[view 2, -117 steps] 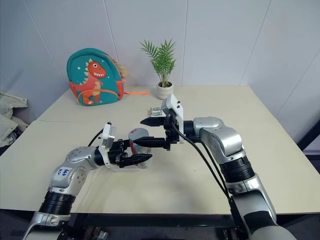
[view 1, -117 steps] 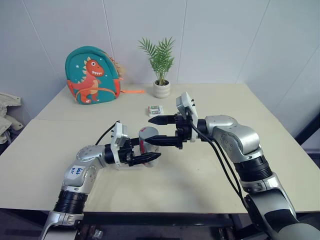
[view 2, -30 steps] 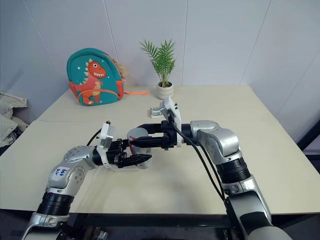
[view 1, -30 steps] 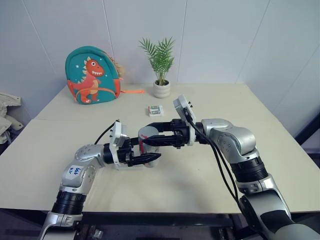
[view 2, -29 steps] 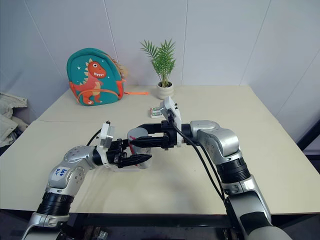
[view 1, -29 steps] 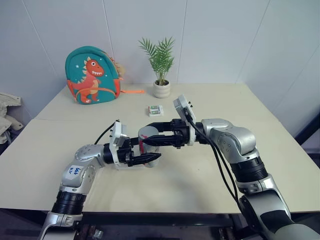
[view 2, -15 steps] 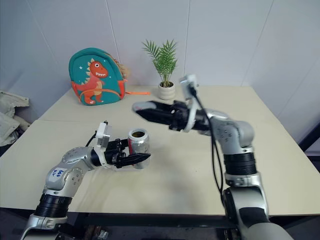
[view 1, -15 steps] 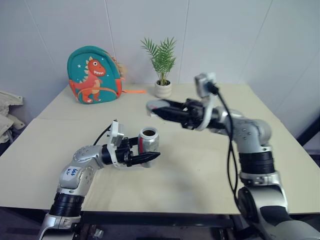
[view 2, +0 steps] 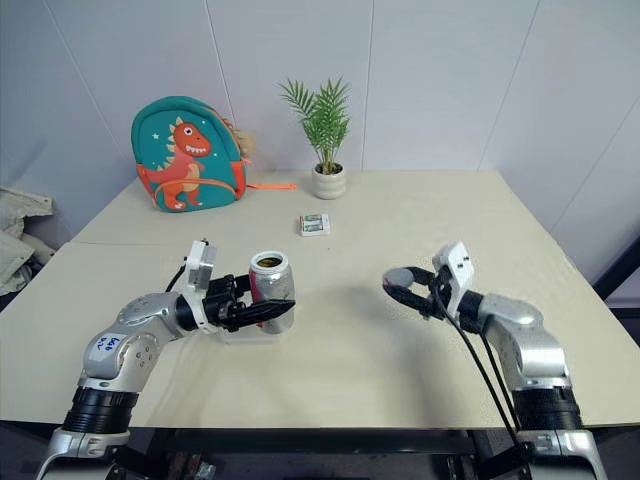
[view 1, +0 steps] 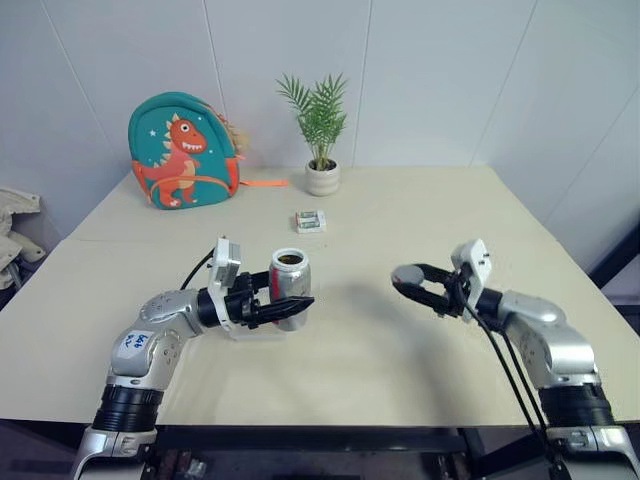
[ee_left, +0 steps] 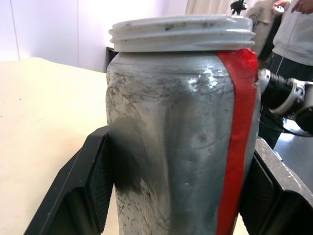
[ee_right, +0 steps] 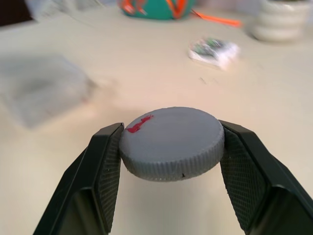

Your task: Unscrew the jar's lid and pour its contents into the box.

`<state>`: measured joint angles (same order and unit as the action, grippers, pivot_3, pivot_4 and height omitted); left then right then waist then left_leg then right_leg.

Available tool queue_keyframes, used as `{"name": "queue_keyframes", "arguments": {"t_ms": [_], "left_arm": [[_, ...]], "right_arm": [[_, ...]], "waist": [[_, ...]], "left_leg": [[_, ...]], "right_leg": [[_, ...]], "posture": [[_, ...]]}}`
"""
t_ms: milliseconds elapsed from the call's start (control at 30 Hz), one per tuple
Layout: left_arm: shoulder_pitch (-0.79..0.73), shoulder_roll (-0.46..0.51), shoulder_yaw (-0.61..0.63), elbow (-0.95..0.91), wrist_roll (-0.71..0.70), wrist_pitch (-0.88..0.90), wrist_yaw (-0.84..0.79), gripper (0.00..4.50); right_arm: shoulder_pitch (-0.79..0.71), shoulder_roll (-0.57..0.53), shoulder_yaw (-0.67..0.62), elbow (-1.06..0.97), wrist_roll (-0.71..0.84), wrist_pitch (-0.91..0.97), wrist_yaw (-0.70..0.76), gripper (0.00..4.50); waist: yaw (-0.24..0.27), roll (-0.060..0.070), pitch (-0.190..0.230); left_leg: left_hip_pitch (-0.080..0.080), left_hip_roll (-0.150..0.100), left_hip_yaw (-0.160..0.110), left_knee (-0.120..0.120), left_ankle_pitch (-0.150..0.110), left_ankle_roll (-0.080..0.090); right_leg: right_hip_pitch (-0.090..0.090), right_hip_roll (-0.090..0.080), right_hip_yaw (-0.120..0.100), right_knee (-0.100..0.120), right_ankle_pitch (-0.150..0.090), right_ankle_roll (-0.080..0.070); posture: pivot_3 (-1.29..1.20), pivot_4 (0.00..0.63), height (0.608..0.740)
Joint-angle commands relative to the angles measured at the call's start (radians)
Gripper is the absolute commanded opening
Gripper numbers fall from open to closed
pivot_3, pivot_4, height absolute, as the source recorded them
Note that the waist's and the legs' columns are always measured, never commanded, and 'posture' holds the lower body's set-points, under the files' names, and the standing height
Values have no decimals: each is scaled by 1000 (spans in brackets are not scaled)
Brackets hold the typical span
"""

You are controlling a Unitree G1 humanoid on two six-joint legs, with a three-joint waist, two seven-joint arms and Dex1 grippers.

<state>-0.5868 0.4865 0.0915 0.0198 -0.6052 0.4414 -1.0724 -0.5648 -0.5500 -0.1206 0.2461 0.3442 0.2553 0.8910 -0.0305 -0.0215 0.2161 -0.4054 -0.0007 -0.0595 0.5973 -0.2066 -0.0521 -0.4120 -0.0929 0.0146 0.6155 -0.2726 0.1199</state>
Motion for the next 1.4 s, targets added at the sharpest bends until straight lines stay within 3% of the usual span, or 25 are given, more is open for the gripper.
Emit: {"name": "queue_keyframes", "arguments": {"t_ms": [33, 200, 400, 567, 933, 1033, 1200, 1400], "left_arm": [[-37, -9, 29, 0, -21, -41, -8, 2917], [-64, -33, 51, 25, -5, -92, 22, 2917], [-68, -24, 47, 36, 6, -105, 27, 2917], [-63, -2, 48, 35, 1, -70, 30, 2917], [4, 112, 129, -35, 73, -81, 182, 2917], [22, 137, 185, -76, 58, -55, 246, 2917], [52, 183, 244, -135, 185, -59, 458, 2917], [127, 206, 284, -198, 207, -87, 502, 2917]], "right_arm": [[22, 18, -13, 102, -77, -180, -68, 2580], [26, 46, -6, 224, -111, -272, -88, 2580], [24, 44, -17, 243, -84, -265, -50, 4485], [30, 24, -25, 191, -61, -241, -14, 4485], [-29, -43, 117, -341, 96, -50, 231, 4485], [-81, -46, 137, -388, 141, 5, 271, 4485], [-153, -62, 137, -373, 185, 68, 323, 4485], [-142, -65, 143, -351, 171, 71, 332, 4485]], "waist": [[1, 0, 0], [1, 0, 0], [2, 0, 0], [1, 0, 0], [2, 0, 0], [3, 0, 0], [4, -1, 0], [4, -1, 0]], "left_leg": [[0, 0, 0, 0, 0, 0], [0, 0, 1, 1, 1, 0], [0, 0, 1, 1, 1, 0], [1, 0, 1, 1, 1, 0], [1, 0, 1, 1, 1, 0], [1, 0, 1, 1, 1, 0], [1, 0, 1, 1, 1, 0], [0, 0, 1, 1, 0, 1]], "right_leg": [[0, 0, 0, 0, 0, 0], [1, 0, 2, 0, 0, 1], [0, 0, 2, 0, 1, 1], [0, 0, 3, 1, 1, 1], [0, 1, 3, 2, 1, 1], [0, 0, 3, 1, 1, 1], [0, 0, 3, 1, 1, 1], [0, 0, 3, -1, 1, 1]], "posture": [[0, 150, 740], [0, 150, 740], [0, 150, 740], [0, 150, 740], [0, 150, 740], [0, 150, 740], [0, 150, 740], [0, 150, 740]]}}
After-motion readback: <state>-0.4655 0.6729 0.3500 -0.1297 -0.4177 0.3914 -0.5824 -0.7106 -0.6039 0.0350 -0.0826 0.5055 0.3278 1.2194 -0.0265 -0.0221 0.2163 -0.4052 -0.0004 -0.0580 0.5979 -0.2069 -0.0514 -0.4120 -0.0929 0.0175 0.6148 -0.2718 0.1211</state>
